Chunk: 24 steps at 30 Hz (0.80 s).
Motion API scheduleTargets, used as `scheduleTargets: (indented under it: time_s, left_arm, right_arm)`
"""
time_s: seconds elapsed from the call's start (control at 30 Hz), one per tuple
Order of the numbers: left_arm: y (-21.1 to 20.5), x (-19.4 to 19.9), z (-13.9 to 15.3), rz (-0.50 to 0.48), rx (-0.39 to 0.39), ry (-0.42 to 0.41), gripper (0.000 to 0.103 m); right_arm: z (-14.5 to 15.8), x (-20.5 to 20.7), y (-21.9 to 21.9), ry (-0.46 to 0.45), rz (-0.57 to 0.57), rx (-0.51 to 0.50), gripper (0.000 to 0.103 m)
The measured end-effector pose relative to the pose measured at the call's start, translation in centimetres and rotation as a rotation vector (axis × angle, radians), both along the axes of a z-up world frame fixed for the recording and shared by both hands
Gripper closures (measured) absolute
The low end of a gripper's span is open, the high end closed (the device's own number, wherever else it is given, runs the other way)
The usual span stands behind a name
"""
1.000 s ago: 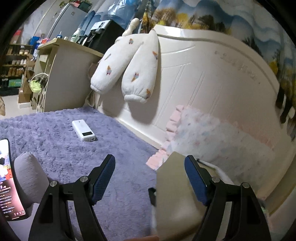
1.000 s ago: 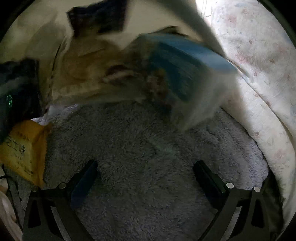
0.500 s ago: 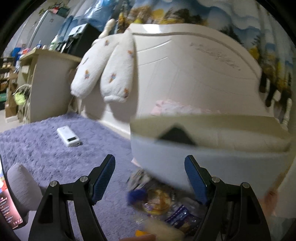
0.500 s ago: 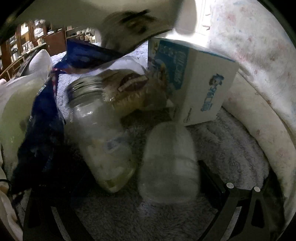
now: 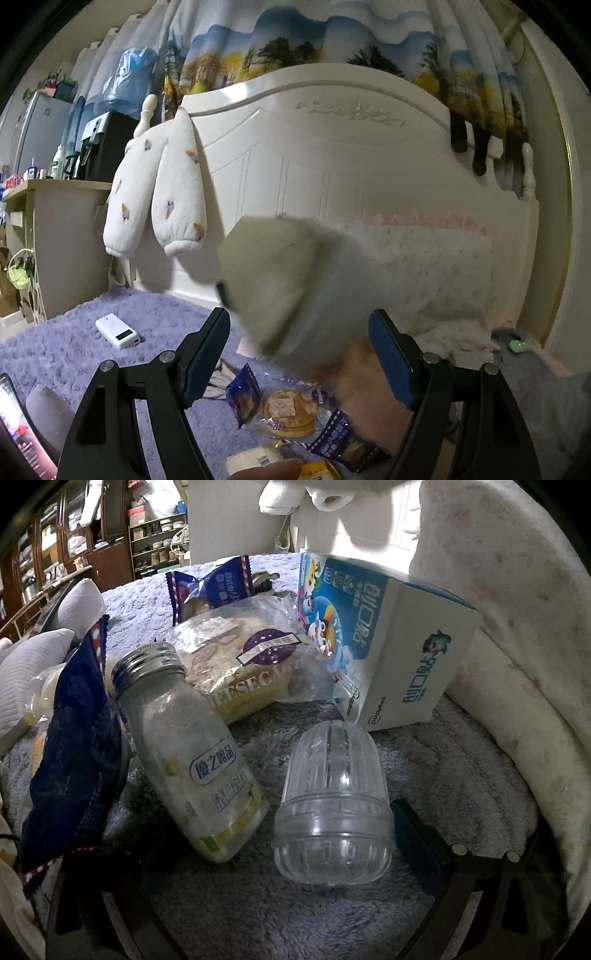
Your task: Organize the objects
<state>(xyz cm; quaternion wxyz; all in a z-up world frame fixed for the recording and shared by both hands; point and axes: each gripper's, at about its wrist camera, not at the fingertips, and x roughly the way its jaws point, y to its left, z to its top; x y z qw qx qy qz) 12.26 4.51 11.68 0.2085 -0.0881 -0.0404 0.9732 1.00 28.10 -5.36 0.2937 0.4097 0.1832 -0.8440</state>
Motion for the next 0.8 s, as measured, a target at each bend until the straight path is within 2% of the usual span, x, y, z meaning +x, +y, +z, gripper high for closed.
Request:
scheduleTargets:
  time_s: [0.3,0.57,0.8]
  left_arm:
    - [-1.8,-1.6,-0.2,0.034,0.082,-0.072,0.025]
    - [-2.5,-2.8,-1.1,0.074,0.116,-0.140,0.025]
    - [-3.7,-3.6,-1.7,0.054,0.198,-0.188,0.025]
  right_arm:
    - [-0.1,-0.1,-0.2,0.000,-0.001,0.000,0.000]
    - [-0.1,-0.1,0.0,0.001,-0.001,0.000,0.000]
    - [-0.1,-0.1,0.0,0.000,-0.002,0.000,0.000]
